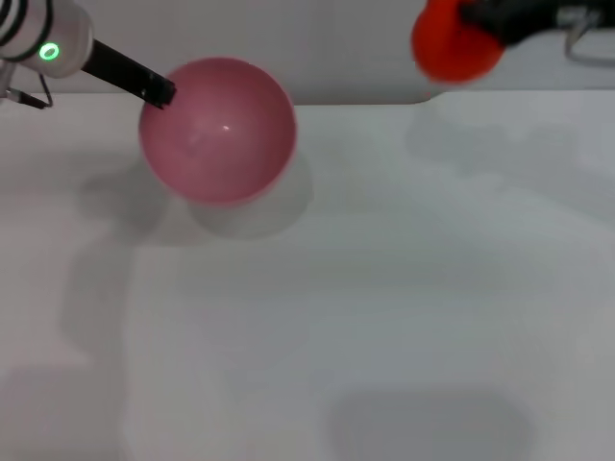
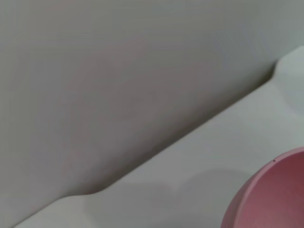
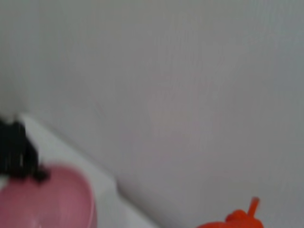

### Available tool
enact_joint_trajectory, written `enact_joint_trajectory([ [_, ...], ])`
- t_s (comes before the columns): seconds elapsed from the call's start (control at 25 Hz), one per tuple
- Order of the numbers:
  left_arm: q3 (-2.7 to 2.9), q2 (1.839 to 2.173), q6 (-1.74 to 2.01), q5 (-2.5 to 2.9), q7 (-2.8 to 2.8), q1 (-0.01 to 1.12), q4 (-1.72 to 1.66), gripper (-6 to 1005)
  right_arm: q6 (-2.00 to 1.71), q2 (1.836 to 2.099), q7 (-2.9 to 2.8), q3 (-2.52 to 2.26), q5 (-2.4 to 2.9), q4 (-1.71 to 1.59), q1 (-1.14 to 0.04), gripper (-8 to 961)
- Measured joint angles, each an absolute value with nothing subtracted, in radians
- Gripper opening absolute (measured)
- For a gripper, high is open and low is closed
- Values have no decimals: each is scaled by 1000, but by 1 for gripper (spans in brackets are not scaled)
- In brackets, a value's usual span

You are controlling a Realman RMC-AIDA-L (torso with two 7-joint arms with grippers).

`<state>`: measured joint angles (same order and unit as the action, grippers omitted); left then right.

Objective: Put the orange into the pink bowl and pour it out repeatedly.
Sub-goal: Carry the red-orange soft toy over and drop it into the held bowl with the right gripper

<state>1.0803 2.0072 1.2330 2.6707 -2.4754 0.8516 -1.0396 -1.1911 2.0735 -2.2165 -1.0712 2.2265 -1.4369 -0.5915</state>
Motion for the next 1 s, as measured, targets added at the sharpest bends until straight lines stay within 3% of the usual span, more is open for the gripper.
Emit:
enact_joint_trajectory([
  [0.32, 1132, 2049, 1235, 2666, -2462, 870, -1036, 44, -1238, 2077, -2214, -1150, 2081, -1554, -598, 44],
  [0.88, 1190, 2057, 1228, 2648, -2461, 890, -1036, 44, -1191, 2071, -2186, -1321, 2083, -1320, -679, 45],
  [1.0, 1194, 2057, 1230, 2648, -2461, 891, -1036, 44, -1186, 2072, -2165, -1321, 2082, -1317, -676, 154],
])
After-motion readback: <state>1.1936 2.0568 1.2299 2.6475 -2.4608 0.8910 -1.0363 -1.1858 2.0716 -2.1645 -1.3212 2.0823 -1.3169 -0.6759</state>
